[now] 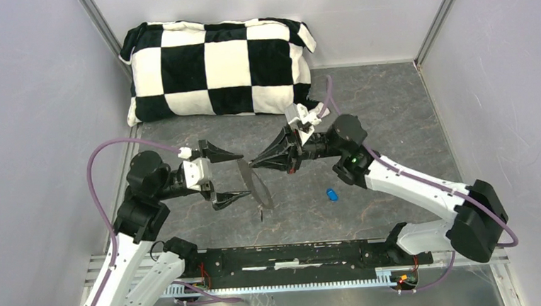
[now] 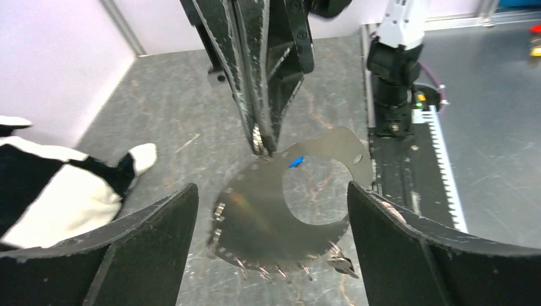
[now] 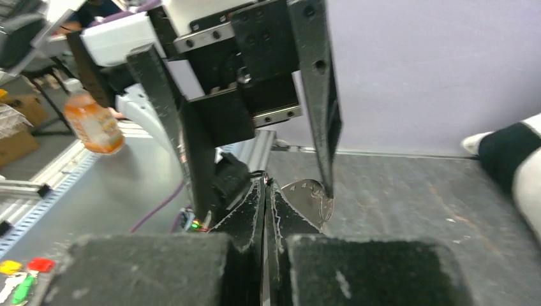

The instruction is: Put the keys on the keyring

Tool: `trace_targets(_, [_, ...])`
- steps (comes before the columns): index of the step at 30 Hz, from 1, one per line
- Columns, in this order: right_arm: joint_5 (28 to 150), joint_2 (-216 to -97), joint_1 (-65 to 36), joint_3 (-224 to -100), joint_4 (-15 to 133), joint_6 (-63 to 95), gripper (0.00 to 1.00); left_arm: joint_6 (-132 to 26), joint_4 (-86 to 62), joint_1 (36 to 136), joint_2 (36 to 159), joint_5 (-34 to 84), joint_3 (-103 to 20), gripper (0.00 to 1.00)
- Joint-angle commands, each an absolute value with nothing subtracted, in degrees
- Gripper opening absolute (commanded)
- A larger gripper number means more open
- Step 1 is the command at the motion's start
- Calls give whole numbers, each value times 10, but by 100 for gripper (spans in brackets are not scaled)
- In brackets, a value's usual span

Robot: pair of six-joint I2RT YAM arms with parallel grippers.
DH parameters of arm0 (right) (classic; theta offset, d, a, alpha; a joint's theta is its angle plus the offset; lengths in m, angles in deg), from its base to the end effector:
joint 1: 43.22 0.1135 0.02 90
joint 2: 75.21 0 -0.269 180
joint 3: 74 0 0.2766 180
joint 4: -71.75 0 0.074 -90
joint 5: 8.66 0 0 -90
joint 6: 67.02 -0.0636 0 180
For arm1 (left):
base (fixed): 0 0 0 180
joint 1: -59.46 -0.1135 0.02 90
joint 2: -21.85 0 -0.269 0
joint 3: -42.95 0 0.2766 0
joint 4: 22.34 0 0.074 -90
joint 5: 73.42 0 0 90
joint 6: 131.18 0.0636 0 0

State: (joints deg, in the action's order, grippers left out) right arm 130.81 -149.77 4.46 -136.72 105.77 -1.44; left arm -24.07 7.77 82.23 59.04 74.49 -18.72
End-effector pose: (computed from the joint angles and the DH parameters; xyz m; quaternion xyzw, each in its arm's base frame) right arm 0.1837 0.2735 0.3596 -0.4423 0.4263 0.6323 0.4721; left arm 0.1310 -0.1134 0.3801 0.5267 0.4986 -0.3873 0.5692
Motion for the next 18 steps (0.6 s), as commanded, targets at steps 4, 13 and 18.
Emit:
trace_targets(4, [1178,-1476,62,-1532,569,279,1,-224,24,825,541,643,-144,97])
trace_targets(13, [996,-1563,131,-1688,328,343,1,-272,23,825,548,647,-105,100])
trace_targets(18, [1001,-1565,141,-1708,276,371,1,-170,72,825,539,631,-107,95])
